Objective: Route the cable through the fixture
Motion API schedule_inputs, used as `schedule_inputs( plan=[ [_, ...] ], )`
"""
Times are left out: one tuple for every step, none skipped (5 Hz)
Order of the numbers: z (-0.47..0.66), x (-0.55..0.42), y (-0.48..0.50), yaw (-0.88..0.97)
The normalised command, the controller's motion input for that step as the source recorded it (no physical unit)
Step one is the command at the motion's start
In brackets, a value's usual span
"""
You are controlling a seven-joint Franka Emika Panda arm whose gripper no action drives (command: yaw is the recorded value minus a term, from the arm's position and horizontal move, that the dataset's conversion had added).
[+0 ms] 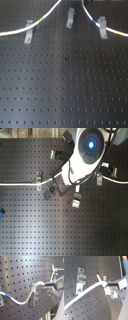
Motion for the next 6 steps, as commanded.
schedule_inputs(
  plan=[
    [0.0,0.016,0.01,0.0],
    [0.13,-0.049,-0.034,0.0],
    [0.4,-0.365,-0.079,0.0],
    [0.29,-0.172,-0.007,0.0],
    [0.27,-0.144,0.069,0.0],
    [0.34,-0.002,0.013,-0.07]
  ],
)
